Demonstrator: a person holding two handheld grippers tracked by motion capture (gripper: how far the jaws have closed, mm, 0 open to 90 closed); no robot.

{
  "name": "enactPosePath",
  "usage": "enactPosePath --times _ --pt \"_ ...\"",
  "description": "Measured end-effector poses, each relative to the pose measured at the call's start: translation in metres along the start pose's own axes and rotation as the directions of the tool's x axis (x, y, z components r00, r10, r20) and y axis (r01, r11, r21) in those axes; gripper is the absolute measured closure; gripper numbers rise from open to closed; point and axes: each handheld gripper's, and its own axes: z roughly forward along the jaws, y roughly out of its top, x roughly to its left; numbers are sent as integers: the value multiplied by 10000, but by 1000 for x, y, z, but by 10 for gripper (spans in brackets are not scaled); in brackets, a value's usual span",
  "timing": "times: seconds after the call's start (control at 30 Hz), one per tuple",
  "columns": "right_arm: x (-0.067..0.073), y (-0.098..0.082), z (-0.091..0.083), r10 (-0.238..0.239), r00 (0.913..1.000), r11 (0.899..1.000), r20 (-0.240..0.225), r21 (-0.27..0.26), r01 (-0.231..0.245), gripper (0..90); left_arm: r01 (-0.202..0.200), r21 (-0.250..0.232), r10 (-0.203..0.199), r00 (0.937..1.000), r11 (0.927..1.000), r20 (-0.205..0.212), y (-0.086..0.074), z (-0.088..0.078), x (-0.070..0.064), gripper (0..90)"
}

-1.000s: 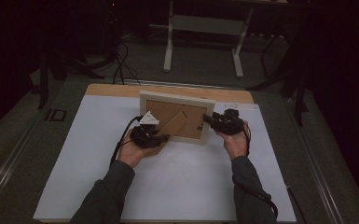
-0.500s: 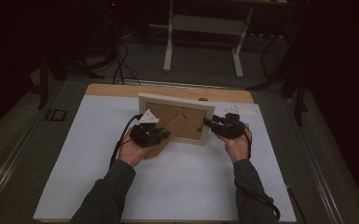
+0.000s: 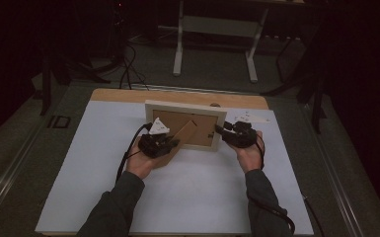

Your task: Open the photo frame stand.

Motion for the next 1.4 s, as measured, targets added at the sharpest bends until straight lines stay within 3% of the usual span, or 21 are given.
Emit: enactPosePath --times 0.33,0.47,0.6,0.93,1.13,1.4 --pt "0 0 -2 18 9998 10000 -199 64 -17 609 -387 76 387 9992 9992 -71 -2 0 -1 785" --pt "-4 4 -2 110 9950 9999 -994 -10 -112 540 -494 122 494 9988 9987 35 -8 -1 -3 793" --pt "-1 9 -3 -11 9940 9997 -1091 -234 -15 497 -548 166 548 9985 9984 6 -8 -1 -4 793" --pt "5 8 -4 -282 9959 9989 -864 -386 249 504 -546 292 550 9984 9981 -124 -8 1 -1 790" --pt "10 6 -7 -727 9955 9966 -606 -442 700 537 -380 370 393 9986 9986 -361 -7 4 1 787" --pt "11 5 -8 -817 9931 9958 -836 -472 780 565 -225 295 231 9995 9993 -225 -7 4 -3 792"
